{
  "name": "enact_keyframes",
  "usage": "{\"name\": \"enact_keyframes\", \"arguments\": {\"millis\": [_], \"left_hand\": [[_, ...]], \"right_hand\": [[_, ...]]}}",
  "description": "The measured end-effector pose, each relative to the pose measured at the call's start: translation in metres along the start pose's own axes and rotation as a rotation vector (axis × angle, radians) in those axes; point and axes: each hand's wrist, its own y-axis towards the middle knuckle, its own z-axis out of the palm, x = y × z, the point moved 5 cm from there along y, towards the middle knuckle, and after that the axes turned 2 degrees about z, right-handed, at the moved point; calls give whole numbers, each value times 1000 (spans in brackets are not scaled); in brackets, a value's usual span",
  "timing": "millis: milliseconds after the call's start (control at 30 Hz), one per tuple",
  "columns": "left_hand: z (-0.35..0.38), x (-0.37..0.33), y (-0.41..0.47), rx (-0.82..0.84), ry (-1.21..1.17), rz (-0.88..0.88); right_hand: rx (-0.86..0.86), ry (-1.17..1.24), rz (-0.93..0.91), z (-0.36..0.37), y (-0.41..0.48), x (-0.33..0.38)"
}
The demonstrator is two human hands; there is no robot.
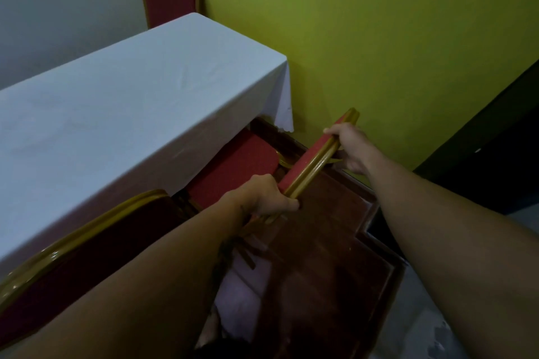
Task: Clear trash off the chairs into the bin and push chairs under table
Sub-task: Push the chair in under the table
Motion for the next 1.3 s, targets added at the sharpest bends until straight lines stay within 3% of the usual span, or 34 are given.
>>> {"name": "enact_keyframes", "arguments": {"millis": [333,700,1300], "left_hand": [[-49,37,21,34,56,-69],[-107,96,37,-84,-30,-123],[-119,97,40,13,26,-25]], "right_hand": [[77,62,-26,56,21,25],[127,145,-18,133,40,53],[-9,119,-12,143,54,62]]}}
